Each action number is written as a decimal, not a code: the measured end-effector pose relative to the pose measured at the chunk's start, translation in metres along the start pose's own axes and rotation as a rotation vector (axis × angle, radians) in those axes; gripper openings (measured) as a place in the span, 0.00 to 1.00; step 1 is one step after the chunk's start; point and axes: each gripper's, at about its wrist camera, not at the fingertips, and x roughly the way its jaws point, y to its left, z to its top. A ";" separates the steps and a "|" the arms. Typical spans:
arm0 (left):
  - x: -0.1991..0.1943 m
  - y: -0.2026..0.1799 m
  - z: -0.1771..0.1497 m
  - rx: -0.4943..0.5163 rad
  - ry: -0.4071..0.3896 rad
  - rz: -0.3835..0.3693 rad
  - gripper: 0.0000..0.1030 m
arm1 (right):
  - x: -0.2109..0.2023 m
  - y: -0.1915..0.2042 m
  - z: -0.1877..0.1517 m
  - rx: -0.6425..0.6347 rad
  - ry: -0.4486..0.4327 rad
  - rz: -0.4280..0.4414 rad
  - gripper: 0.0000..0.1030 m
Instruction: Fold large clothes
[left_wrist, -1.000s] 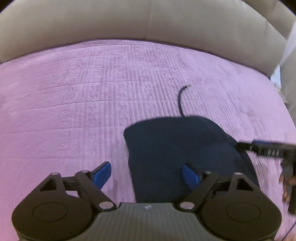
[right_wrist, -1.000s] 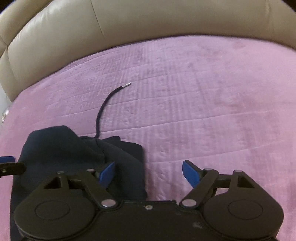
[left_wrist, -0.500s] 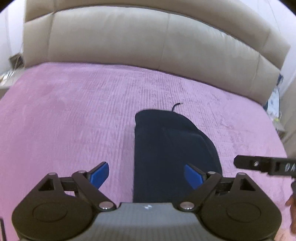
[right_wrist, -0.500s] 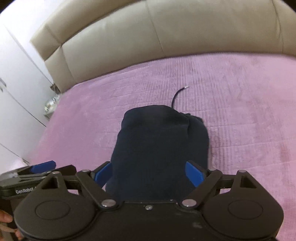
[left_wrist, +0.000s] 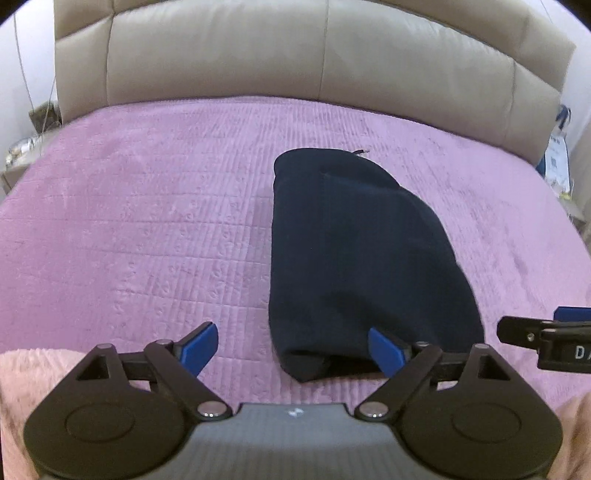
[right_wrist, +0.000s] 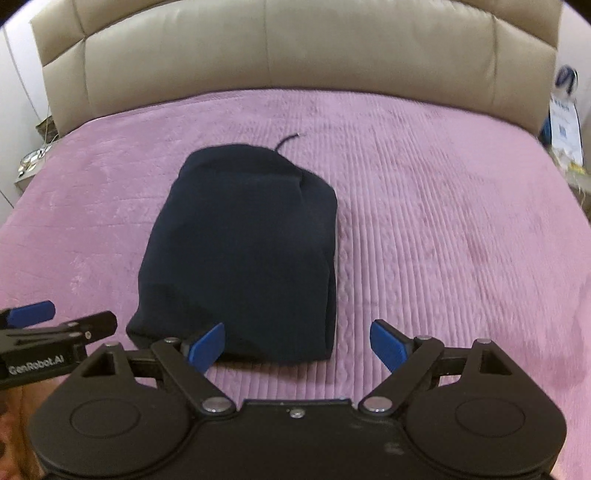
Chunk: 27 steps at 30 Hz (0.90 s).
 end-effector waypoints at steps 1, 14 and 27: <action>-0.003 -0.003 -0.003 0.013 -0.016 0.008 0.87 | 0.001 -0.001 -0.007 0.007 0.008 -0.006 0.99; -0.004 -0.016 -0.024 0.090 -0.079 0.025 0.89 | 0.008 0.002 -0.033 0.017 0.022 -0.009 0.99; -0.002 -0.012 -0.021 0.074 -0.069 0.010 0.90 | 0.007 -0.002 -0.033 0.018 0.011 -0.012 0.99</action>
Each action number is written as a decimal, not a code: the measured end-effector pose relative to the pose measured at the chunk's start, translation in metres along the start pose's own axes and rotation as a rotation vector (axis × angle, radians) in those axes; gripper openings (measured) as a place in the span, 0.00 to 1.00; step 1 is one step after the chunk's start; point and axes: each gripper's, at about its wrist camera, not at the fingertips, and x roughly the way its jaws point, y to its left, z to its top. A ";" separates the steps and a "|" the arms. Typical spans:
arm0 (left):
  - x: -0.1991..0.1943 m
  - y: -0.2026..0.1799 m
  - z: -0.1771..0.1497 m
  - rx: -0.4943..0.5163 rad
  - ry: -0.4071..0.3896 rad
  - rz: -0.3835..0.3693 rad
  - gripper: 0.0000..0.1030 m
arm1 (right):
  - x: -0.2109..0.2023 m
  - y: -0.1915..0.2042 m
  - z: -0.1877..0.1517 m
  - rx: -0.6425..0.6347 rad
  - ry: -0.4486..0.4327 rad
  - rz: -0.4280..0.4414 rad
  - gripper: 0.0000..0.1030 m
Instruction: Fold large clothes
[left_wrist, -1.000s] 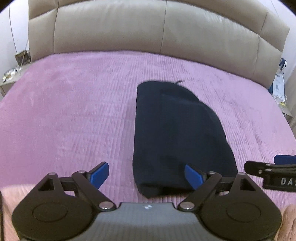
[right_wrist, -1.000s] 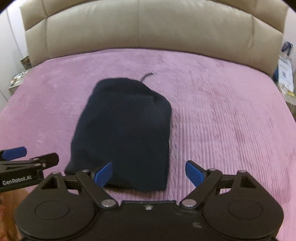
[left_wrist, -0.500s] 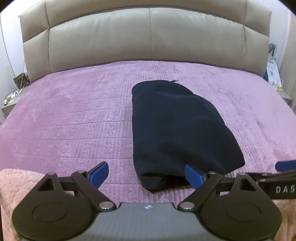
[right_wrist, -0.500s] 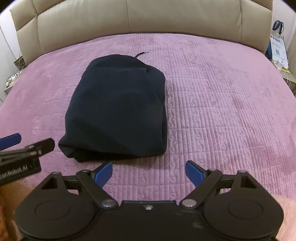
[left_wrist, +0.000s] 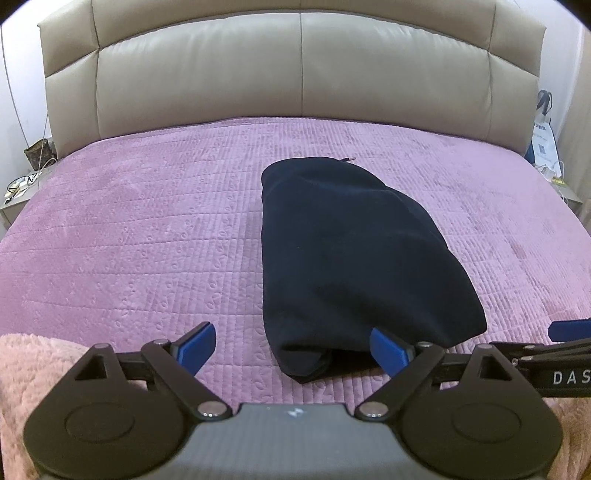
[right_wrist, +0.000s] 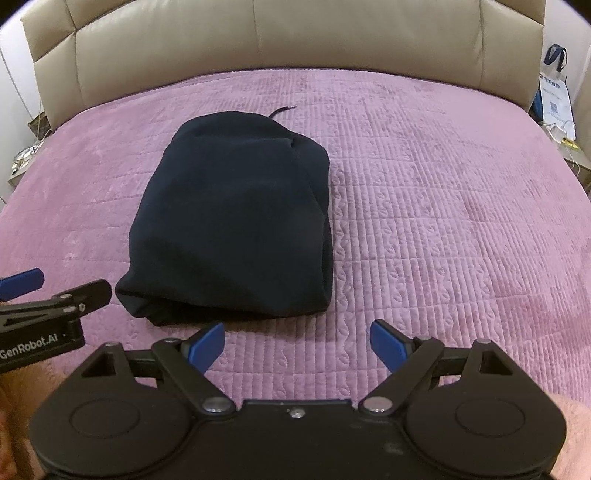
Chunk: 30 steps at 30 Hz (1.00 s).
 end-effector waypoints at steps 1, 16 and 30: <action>0.000 0.000 0.000 -0.002 -0.002 0.000 0.90 | 0.000 0.000 0.000 0.001 0.000 0.002 0.99; 0.000 0.002 0.001 -0.018 -0.004 -0.002 0.90 | 0.002 0.006 -0.001 -0.020 0.006 0.023 0.99; 0.000 0.002 0.002 -0.022 -0.002 -0.001 0.90 | 0.003 0.008 -0.001 -0.026 0.009 0.018 0.99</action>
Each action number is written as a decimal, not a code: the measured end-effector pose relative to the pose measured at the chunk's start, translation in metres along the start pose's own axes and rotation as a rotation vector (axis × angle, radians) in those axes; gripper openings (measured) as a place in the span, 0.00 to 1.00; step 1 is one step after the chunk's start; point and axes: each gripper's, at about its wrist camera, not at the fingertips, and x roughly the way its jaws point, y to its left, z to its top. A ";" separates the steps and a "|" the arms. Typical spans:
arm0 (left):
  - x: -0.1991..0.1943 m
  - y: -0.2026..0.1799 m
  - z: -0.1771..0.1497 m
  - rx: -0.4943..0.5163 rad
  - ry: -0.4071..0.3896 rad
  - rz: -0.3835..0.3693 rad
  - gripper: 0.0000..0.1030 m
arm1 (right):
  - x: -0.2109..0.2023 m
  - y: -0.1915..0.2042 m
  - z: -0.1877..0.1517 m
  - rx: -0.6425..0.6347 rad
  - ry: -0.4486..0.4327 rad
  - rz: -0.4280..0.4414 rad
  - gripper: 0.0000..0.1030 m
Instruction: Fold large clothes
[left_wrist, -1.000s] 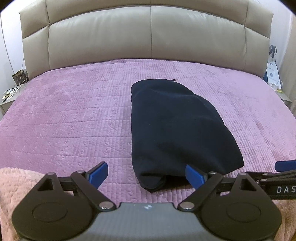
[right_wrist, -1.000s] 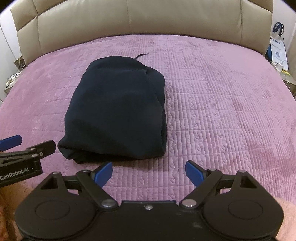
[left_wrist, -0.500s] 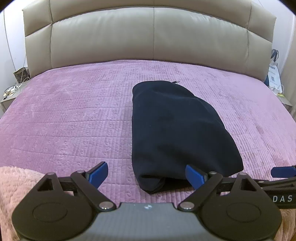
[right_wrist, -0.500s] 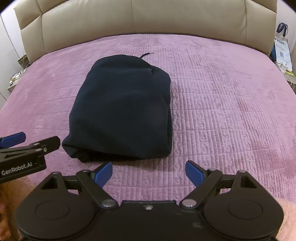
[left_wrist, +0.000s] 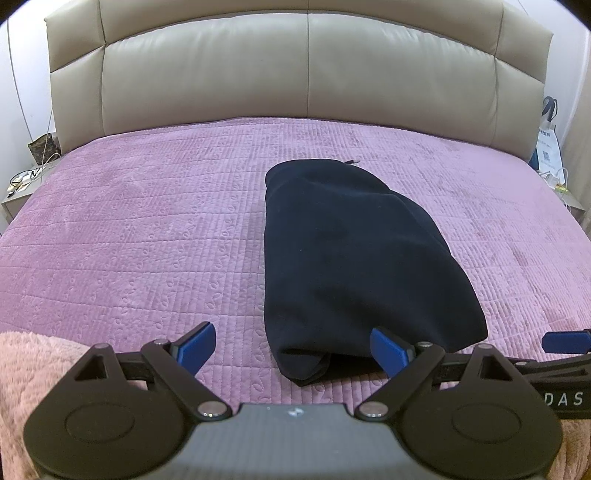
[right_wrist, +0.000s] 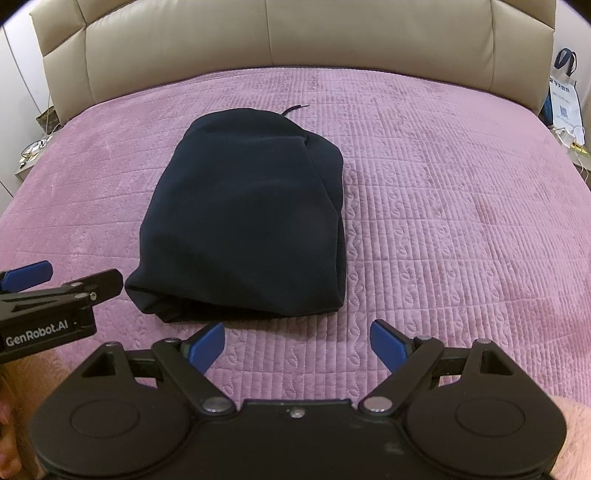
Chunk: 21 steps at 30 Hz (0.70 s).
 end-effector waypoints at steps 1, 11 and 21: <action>0.000 0.000 0.000 -0.001 0.000 0.000 0.90 | 0.000 0.000 0.000 -0.001 -0.001 -0.001 0.99; 0.000 0.000 0.000 -0.001 0.003 0.003 0.90 | 0.000 -0.001 0.001 -0.004 0.002 -0.001 0.99; 0.001 0.002 0.001 -0.005 -0.001 -0.002 0.89 | 0.002 -0.001 0.000 -0.006 0.005 0.006 0.99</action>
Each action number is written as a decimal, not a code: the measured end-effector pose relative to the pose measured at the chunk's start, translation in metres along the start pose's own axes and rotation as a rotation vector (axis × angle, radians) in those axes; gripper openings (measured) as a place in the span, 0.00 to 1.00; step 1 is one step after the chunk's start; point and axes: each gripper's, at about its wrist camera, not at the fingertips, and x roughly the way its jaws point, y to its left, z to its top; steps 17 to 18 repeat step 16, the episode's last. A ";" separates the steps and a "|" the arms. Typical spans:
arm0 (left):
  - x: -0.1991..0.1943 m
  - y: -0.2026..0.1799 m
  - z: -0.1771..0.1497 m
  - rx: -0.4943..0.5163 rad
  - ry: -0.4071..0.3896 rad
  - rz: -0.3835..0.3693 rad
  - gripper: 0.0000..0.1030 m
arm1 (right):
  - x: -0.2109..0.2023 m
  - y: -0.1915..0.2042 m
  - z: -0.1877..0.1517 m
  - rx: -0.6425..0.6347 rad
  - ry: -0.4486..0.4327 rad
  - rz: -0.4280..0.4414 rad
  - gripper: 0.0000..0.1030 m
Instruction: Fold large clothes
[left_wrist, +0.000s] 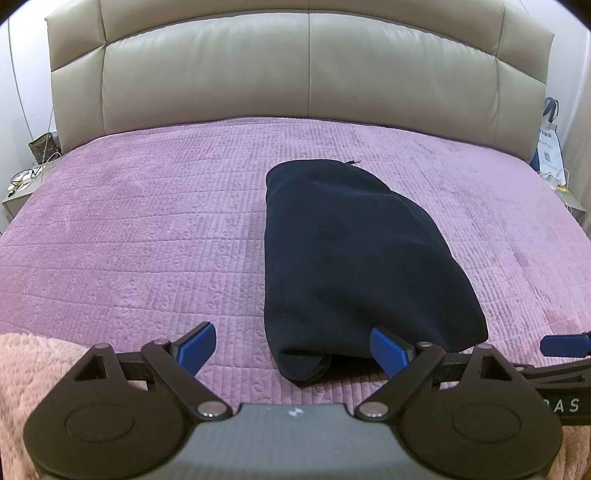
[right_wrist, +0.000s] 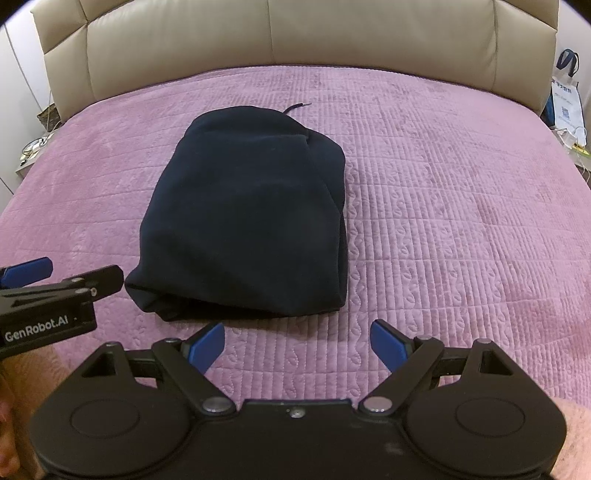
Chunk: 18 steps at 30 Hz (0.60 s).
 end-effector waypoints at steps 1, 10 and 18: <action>0.000 0.000 0.000 -0.001 0.000 -0.001 0.89 | 0.000 0.000 0.000 0.001 0.000 0.001 0.99; 0.000 -0.002 0.001 0.005 -0.022 -0.003 0.90 | 0.004 0.000 -0.001 0.008 0.015 0.003 0.99; 0.002 -0.005 0.001 0.019 -0.014 0.016 0.90 | 0.006 -0.001 -0.001 0.009 0.025 0.012 0.99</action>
